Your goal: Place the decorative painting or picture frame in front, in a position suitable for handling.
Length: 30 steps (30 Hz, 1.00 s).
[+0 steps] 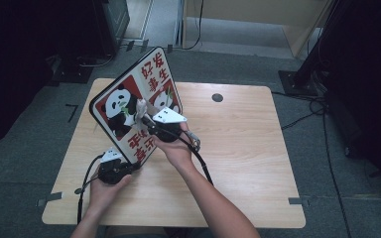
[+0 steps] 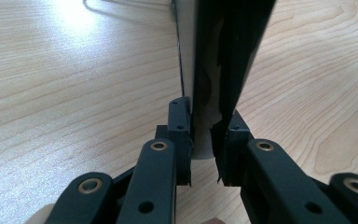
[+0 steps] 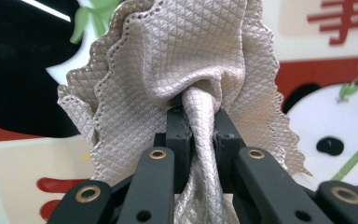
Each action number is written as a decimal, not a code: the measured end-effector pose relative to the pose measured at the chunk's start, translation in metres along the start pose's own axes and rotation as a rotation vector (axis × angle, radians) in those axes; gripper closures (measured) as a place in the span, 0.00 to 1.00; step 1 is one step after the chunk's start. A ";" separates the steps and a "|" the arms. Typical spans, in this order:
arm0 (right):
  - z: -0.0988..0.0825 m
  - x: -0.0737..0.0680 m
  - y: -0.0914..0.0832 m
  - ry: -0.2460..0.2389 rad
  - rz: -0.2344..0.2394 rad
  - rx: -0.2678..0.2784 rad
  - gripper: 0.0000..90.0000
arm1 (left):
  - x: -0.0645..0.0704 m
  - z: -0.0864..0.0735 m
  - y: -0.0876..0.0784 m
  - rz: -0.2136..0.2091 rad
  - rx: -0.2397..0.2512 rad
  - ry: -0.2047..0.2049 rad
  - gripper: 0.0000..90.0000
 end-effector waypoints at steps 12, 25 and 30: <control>-0.013 -0.055 -0.023 -0.093 0.156 -0.006 0.90 | 0.000 0.000 0.000 0.004 -0.002 0.002 0.88; -0.027 -0.003 -0.002 0.032 0.014 -0.022 0.90 | 0.000 0.000 0.000 0.002 -0.003 0.002 0.88; -0.030 -0.027 -0.012 0.018 0.084 -0.022 0.90 | 0.000 0.000 0.000 0.004 -0.004 0.003 0.88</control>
Point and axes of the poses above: each handheld gripper's, and its own axes: y roughly forward along the jaws, z roughly out of its top, x roughly to its right, the point moved 1 cm from there along y, roughly forward along the jaws, and after that the axes turned 12 degrees about -z, right-handed, at the moved point
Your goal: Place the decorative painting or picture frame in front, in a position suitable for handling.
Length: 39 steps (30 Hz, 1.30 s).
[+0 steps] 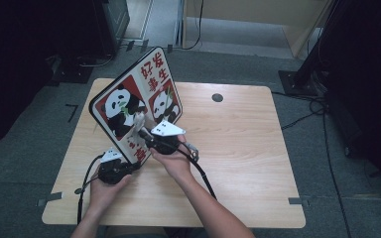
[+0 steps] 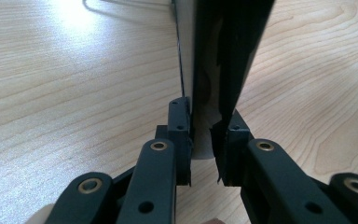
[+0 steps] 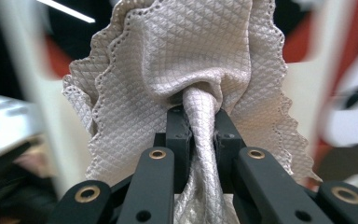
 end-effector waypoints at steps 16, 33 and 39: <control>-0.009 0.021 0.007 0.054 -0.077 -0.003 0.90 | 0.000 0.000 0.000 -0.001 -0.003 0.003 0.88; -0.027 -0.015 -0.006 0.011 0.030 -0.043 0.90 | 0.000 0.000 0.000 -0.002 -0.001 0.003 0.88; -0.035 0.016 0.004 0.088 -0.056 -0.085 0.90 | -0.001 0.000 0.000 -0.001 -0.002 0.006 0.88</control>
Point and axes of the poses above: each handheld gripper's, and its own axes: y roughly forward along the jaws, z roughly out of its top, x roughly to its right, the point moved 1 cm from there along y, roughly forward along the jaws, and after that the axes turned 12 degrees about -z, right-handed, at the moved point
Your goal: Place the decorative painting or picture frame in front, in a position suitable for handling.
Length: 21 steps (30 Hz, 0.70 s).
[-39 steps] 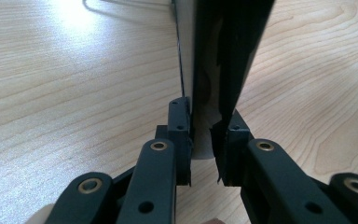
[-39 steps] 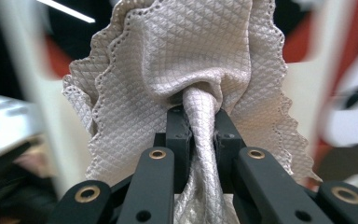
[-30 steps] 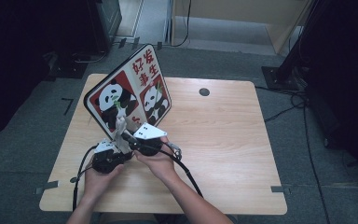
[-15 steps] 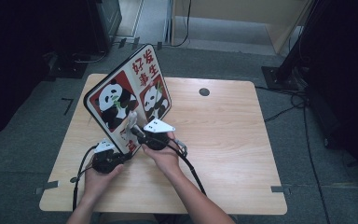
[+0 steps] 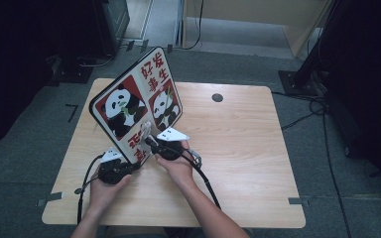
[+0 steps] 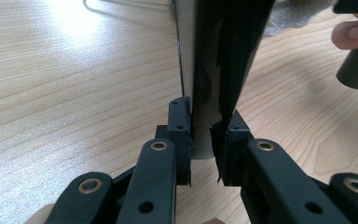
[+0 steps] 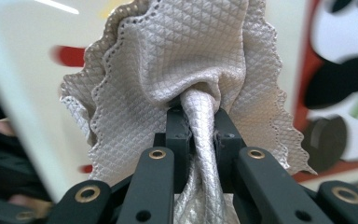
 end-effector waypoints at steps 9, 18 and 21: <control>-0.004 0.001 -0.001 -0.029 0.008 -0.011 0.90 | -0.001 0.000 -0.005 -0.022 0.004 -0.011 0.85; -0.009 0.005 -0.004 -0.027 0.013 -0.025 0.90 | -0.001 0.003 -0.019 -0.045 0.060 -0.042 0.76; -0.009 0.006 -0.004 -0.033 0.013 -0.030 0.90 | -0.002 0.008 -0.027 -0.033 0.072 -0.047 0.76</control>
Point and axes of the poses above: each handheld gripper's, and its own axes: y roughly forward along the jaws, z roughly out of its top, x roughly to its right, the point moved 1 cm from there along y, roughly forward along the jaws, and after that the axes turned 12 degrees about -z, right-handed, at the moved point
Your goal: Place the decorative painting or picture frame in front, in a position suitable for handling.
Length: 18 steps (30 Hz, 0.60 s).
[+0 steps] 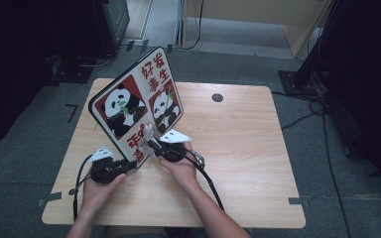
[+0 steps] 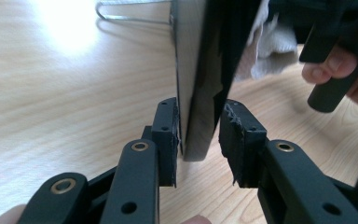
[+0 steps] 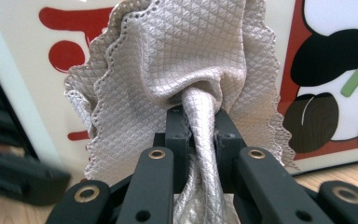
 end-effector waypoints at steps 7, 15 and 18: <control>-0.003 0.000 0.001 -0.008 -0.001 -0.017 0.90 | 0.007 0.017 -0.013 0.003 0.028 0.016 0.76; -0.004 0.002 -0.001 -0.010 0.000 -0.025 0.90 | 0.013 0.039 -0.033 0.012 0.053 -0.020 0.77; -0.004 0.002 -0.002 -0.010 0.001 -0.030 0.90 | 0.018 0.048 -0.039 0.015 0.053 -0.009 0.77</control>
Point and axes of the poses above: each handheld gripper's, and its own axes: y roughly forward along the jaws, z roughly out of its top, x roughly to its right, the point moved 1 cm from there along y, roughly forward along the jaws, and after that the axes turned 12 degrees about -z, right-handed, at the moved point
